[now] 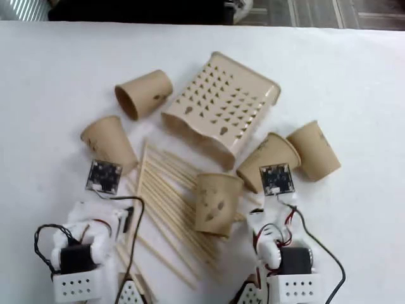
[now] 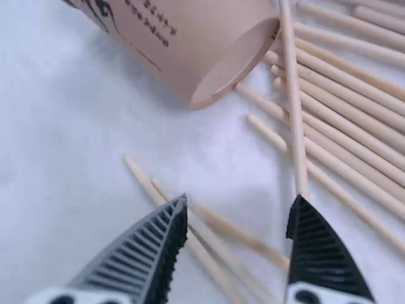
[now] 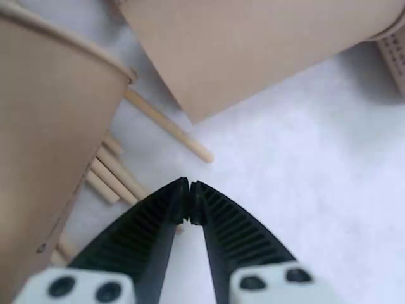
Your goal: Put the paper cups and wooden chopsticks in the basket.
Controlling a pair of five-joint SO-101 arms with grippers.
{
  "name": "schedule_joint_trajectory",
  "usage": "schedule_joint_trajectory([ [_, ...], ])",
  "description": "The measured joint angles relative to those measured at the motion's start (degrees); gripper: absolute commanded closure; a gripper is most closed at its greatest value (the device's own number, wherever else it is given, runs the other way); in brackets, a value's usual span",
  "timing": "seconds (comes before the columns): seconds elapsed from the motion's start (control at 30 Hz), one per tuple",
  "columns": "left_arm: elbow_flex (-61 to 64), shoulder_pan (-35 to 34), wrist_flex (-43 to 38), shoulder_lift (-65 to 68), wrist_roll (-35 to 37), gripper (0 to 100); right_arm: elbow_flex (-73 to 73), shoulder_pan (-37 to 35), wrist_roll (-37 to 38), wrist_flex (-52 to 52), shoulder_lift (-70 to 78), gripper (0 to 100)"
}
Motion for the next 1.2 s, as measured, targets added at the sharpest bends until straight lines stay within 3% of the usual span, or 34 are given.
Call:
schedule_joint_trajectory([
  [0.37, 0.0, 0.0, 0.0, 0.0, 0.0, 74, 0.0, -4.0, 0.0, 0.0, 0.0, 97.8],
  [0.53, -0.2, 0.0, 0.0, 0.0, 0.0, 73, -1.8, -0.2, 0.0, 0.0, 0.0, 97.7],
  [0.63, -2.5, 0.0, 0.1, 0.0, 0.0, 73, -6.2, 2.7, 0.6, -1.0, 0.0, 93.3],
  [0.77, -7.6, 0.0, 0.1, 0.0, 0.0, 73, -14.6, 5.4, 10.1, -1.7, -0.1, 85.4],
  [0.9, -10.5, 0.0, -0.5, 0.0, 0.8, 73, -23.4, 6.9, 16.0, -1.7, -0.4, 84.4],
  [1.03, -11.0, -0.1, -3.0, 0.0, 8.7, 73, -33.1, 2.6, 17.3, -1.7, 2.4, 84.4],
  [1.2, -11.1, -4.2, -3.6, 0.0, 12.8, 73, -47.0, -2.8, 17.9, -0.8, 20.1, 83.4],
])
